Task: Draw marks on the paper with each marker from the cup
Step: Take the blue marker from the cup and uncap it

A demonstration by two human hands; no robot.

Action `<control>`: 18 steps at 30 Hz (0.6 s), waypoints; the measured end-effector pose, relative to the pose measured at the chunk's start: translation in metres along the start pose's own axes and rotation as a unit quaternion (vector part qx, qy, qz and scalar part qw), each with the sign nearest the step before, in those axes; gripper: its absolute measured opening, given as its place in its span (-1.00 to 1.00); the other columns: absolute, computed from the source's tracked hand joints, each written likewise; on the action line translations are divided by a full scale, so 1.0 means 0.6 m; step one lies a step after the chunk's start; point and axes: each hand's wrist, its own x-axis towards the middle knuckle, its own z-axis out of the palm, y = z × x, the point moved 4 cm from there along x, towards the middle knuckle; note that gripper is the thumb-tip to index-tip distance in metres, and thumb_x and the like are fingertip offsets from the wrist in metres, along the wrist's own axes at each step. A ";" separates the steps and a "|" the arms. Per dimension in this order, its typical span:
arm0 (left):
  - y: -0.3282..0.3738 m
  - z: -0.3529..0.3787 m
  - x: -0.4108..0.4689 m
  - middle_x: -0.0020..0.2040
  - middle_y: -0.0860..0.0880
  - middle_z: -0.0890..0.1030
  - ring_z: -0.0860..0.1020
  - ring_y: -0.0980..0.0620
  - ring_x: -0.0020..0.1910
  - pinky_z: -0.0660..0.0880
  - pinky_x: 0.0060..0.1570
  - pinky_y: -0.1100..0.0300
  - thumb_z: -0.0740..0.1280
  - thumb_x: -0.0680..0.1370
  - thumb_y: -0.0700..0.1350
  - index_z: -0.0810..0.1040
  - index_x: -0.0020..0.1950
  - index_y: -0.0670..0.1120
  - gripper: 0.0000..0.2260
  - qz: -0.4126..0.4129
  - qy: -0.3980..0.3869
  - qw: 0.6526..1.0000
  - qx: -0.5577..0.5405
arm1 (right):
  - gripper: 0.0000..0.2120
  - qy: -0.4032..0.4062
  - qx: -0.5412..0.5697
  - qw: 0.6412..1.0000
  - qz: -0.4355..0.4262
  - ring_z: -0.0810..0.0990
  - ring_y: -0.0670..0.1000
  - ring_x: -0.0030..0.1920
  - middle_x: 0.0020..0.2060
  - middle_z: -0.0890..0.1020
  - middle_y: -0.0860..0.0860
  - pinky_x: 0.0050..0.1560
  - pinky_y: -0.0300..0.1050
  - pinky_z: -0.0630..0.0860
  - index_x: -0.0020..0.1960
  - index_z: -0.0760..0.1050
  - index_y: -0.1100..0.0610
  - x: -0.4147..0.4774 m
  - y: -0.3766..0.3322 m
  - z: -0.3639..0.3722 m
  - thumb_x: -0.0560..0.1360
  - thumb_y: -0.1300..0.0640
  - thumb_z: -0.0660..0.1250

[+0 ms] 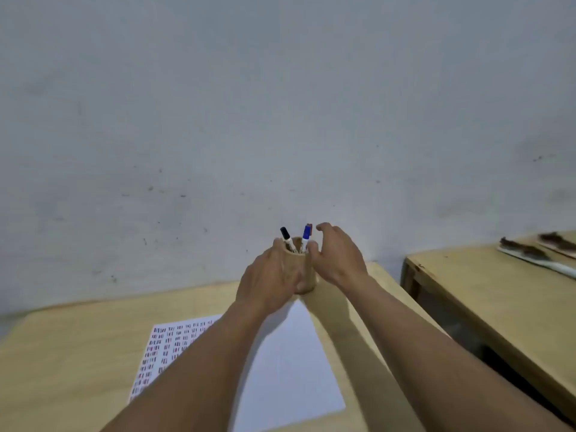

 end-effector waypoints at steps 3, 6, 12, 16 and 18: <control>-0.017 0.026 0.024 0.04 0.10 0.63 0.61 -0.03 0.01 0.58 -0.03 -0.07 0.28 0.47 0.20 0.35 0.31 0.16 -0.57 -0.004 0.019 0.997 -0.075 | -0.69 0.017 0.025 0.999 0.027 0.58 0.14 0.08 0.12 0.60 0.10 0.02 0.02 0.53 0.25 0.51 0.16 0.023 0.010 0.022 0.60 0.02 0.23; -0.023 0.043 0.031 0.01 0.17 0.63 0.61 0.08 -0.03 0.59 -0.05 0.03 0.41 0.37 0.07 0.38 0.27 0.25 -0.51 -0.043 -0.006 0.991 -0.127 | -0.73 0.016 0.040 0.997 0.067 0.60 0.10 -0.08 -0.04 0.62 0.07 -0.16 -0.04 0.53 0.00 0.58 0.14 0.039 0.019 0.041 0.55 -0.06 0.28; -0.044 0.074 0.046 -0.05 0.15 0.63 0.61 0.11 -0.08 0.60 -0.09 0.05 0.42 0.39 -0.01 0.47 0.23 0.10 -0.59 -0.082 0.004 0.982 -0.168 | -0.59 0.036 0.029 0.994 0.096 0.37 0.06 -0.41 -0.42 0.39 0.03 -0.43 -0.15 0.21 -0.49 0.33 0.06 0.058 0.028 0.062 0.45 -0.04 0.36; -0.048 0.077 0.046 -0.04 0.14 0.65 0.62 0.09 -0.08 0.61 -0.10 0.04 0.43 0.38 0.05 0.47 0.20 0.11 -0.59 -0.082 0.015 0.981 -0.175 | -0.57 0.035 0.019 0.992 0.117 0.36 0.04 -0.45 -0.50 0.38 0.01 -0.43 -0.16 0.24 -0.49 0.40 0.11 0.062 0.028 0.067 0.45 -0.03 0.41; -0.049 0.079 0.046 -0.06 0.14 0.65 0.61 0.12 -0.11 0.57 -0.17 0.13 0.43 0.39 0.06 0.48 0.17 0.11 -0.63 -0.080 0.017 0.980 -0.182 | -0.56 0.038 0.019 0.992 0.115 0.37 0.07 -0.41 -0.48 0.38 0.01 -0.42 -0.15 0.23 -0.47 0.37 0.12 0.065 0.026 0.069 0.46 -0.06 0.40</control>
